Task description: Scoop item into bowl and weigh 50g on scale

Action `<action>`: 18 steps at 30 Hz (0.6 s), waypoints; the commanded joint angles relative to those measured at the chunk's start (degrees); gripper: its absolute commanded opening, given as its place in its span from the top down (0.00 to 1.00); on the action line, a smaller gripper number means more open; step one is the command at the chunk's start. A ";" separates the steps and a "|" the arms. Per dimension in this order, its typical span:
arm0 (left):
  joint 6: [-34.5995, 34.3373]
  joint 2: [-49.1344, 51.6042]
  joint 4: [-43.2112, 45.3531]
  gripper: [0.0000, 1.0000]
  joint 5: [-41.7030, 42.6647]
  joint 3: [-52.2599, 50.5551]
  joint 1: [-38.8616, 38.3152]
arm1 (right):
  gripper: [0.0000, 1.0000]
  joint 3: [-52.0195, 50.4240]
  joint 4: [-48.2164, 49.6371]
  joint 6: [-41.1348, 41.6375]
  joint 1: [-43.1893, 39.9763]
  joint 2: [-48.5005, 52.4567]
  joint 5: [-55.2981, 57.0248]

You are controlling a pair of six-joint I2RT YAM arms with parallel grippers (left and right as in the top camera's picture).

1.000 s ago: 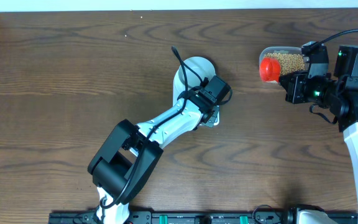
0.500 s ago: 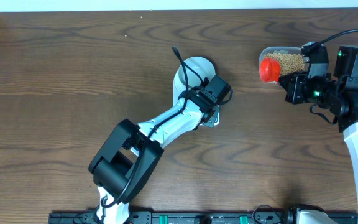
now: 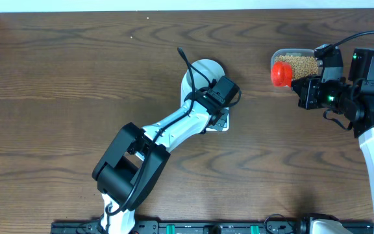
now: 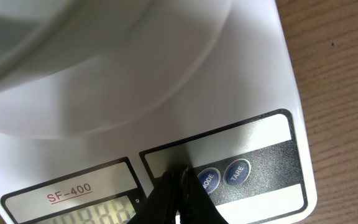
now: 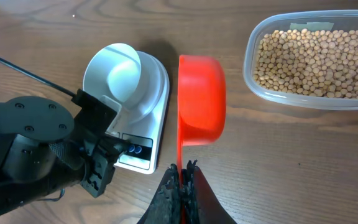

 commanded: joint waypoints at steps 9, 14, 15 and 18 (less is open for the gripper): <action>-0.07 -7.41 -0.31 0.93 0.28 -0.24 0.87 | 0.99 1.22 0.44 -1.07 -0.42 -0.44 -0.15; -0.07 -8.35 -0.42 0.93 0.31 -0.24 0.87 | 0.99 1.22 0.57 -1.07 -0.42 -0.44 -0.15; -0.09 -8.35 -0.61 0.93 0.33 -0.24 0.83 | 0.99 1.22 0.52 -1.07 -0.42 -0.44 -0.15; -0.09 -8.35 -1.46 0.93 0.33 -0.24 0.83 | 0.99 1.22 0.44 -1.05 -0.42 -0.44 -0.15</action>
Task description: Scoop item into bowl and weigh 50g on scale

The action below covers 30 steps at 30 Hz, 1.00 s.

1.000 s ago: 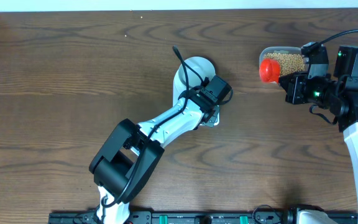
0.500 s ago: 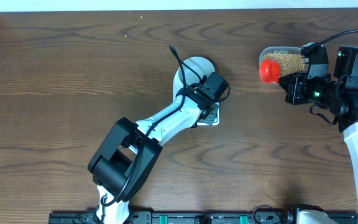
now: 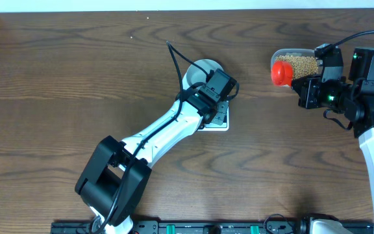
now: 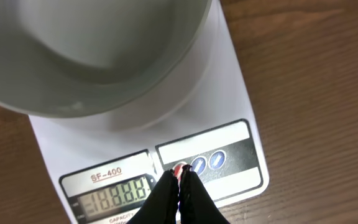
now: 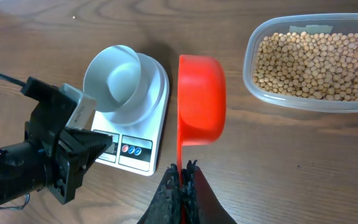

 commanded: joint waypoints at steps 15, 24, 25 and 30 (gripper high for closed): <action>0.09 -2.89 1.36 0.93 -0.20 -0.09 0.26 | 0.99 1.22 1.95 -1.09 -0.42 -0.44 0.74; 0.07 -6.01 10.43 0.93 -3.87 -0.09 0.35 | 0.99 1.22 2.71 -1.11 -0.42 -0.44 2.47; 0.07 -6.05 11.04 0.93 -3.91 -0.09 0.37 | 0.99 1.22 2.80 -1.11 -0.42 -0.44 2.49; 0.04 -6.12 12.44 0.93 -3.87 -0.09 0.35 | 0.99 1.22 3.41 -1.11 -0.42 -0.44 2.47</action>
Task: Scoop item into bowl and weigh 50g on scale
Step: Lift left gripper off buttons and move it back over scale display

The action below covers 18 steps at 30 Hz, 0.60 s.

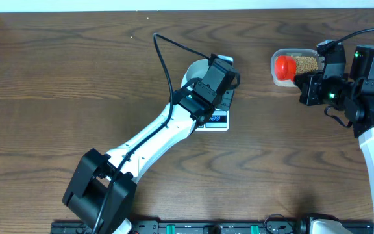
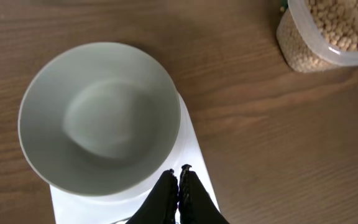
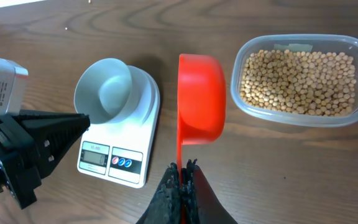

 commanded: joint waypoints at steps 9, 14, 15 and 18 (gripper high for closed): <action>0.02 -0.70 0.20 0.93 -1.53 0.09 0.31 | 0.99 1.22 0.39 -1.07 -0.42 -0.44 0.33; -0.15 -0.70 0.13 0.93 -1.51 0.09 0.31 | 0.99 1.22 0.33 -1.07 -0.42 -0.44 0.33; -0.15 -0.70 0.13 0.93 -1.51 0.09 0.31 | 0.99 1.22 0.24 -1.07 -0.42 -0.44 0.33; -0.13 -0.98 -0.04 0.93 -1.51 0.09 0.31 | 0.99 1.22 0.00 -1.05 -0.42 -0.44 0.31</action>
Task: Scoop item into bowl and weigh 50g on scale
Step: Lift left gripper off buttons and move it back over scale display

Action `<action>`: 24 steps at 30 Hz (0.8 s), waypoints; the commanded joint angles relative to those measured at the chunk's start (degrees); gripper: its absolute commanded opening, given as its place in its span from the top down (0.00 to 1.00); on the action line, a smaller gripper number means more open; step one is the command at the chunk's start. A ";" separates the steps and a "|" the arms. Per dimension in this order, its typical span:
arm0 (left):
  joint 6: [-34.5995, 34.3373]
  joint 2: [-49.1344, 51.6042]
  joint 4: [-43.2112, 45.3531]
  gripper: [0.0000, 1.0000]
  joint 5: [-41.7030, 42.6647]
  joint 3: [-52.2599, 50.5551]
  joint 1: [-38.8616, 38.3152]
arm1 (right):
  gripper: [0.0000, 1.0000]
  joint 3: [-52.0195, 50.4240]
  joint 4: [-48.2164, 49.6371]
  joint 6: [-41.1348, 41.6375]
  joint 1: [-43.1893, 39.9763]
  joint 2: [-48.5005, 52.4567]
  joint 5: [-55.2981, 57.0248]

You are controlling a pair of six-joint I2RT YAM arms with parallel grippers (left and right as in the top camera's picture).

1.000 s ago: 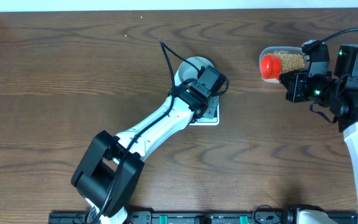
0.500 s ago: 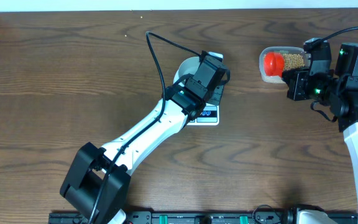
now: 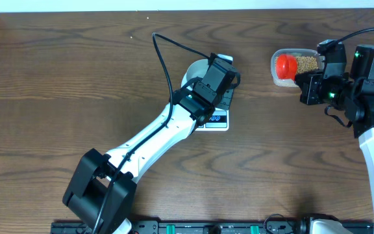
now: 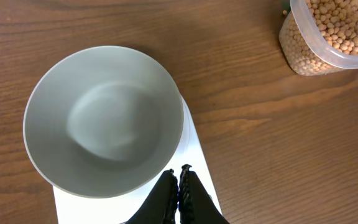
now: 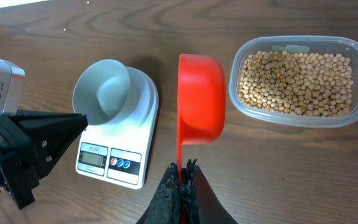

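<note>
An empty grey bowl (image 4: 104,121) stands on the white scale (image 5: 120,146), whose display and buttons face the near edge. My left gripper (image 4: 179,171) hovers shut and empty above the scale, just beside the bowl's rim. My right gripper (image 5: 183,167) is shut on the handle of the red scoop (image 5: 201,106), held in the air between the scale and the clear tub of soybeans (image 5: 297,78). Overhead, the red scoop (image 3: 285,65) overlaps the left end of the tub (image 3: 307,64). The scoop looks empty.
The left arm (image 3: 154,140) stretches diagonally from the near edge up to the scale. A black cable (image 3: 164,55) loops above it. Bare wooden table (image 3: 63,78) lies to the left and in front.
Almost nothing has changed. The left gripper has shifted very slightly over the bowl and scale. The right gripper holds the scoop in the same place.
The left gripper's shut tips were low over the scale's buttons, then at the red button with the display lit. Later it stood raised over the bowl's rim. The right gripper held the scoop throughout and rose a little, nearer the bean tub.
</note>
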 commanded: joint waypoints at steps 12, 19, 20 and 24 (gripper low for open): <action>-0.09 -5.16 -6.32 0.93 -0.90 0.11 0.31 | 0.99 1.22 -0.68 -1.05 -0.42 -0.44 0.00; 0.15 -8.57 -9.62 0.93 -0.24 0.11 0.57 | 0.99 1.22 -1.81 -1.05 -0.39 -0.44 0.00; 0.15 -9.09 -9.94 0.93 0.24 0.11 0.81 | 0.99 1.22 -1.86 -1.05 -0.39 -0.44 0.00; 0.20 -11.15 -10.93 0.93 4.11 0.11 2.95 | 0.99 1.22 -1.86 -1.05 -0.39 -0.44 -0.02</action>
